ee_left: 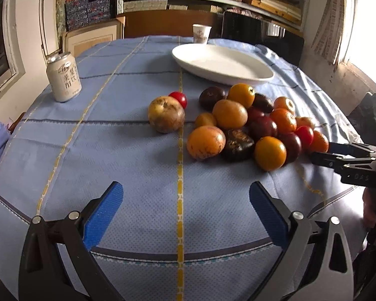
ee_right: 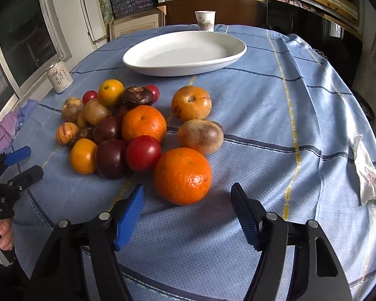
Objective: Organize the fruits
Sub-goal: 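Grasp a small orange persimmon with the left gripper while the right gripper grasps a mandarin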
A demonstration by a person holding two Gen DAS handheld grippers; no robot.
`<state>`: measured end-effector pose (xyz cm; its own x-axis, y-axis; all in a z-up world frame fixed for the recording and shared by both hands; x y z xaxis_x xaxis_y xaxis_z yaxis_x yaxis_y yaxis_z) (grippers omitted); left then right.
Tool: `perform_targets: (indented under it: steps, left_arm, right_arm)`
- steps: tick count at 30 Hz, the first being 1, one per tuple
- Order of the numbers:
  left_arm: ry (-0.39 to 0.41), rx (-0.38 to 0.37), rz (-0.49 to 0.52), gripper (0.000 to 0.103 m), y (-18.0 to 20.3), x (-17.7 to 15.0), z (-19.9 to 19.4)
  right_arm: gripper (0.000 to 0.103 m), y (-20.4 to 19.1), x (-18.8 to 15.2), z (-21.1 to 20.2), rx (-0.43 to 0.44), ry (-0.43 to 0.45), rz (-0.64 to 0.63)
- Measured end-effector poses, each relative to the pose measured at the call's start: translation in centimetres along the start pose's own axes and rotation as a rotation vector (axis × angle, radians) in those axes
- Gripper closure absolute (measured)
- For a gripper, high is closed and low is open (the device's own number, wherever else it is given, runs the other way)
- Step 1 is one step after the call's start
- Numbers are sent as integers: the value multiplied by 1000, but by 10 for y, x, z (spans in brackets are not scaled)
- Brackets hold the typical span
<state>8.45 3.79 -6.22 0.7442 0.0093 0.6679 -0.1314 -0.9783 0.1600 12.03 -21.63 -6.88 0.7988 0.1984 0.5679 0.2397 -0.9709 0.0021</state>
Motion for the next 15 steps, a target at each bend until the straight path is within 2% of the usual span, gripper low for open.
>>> perform_targets:
  steps: [12,14,15]
  left_arm:
    - [-1,-15,1,4,1,-3,1]
    - [-3,-18,-3,4,0,-4,1]
    - [-3,-19,-7,4,0,-4,1]
  right_arm:
    - [32,2,7,5,42,7,40]
    - [35,3,8,6,53,5,47]
    - [41,3,8,7,57,6,47]
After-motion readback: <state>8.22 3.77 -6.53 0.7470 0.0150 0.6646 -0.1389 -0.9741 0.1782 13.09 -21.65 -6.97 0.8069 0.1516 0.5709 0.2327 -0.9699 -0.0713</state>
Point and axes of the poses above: each gripper's, at about its wrist camera, not at the fingertips, and z roughly the way its jaws point, y to its right, x to its top, the point moved 2 cm from there along z, roughly the way its jaws point, and after that the axes turned 8 degrees about -x, right-handed, at the moved point
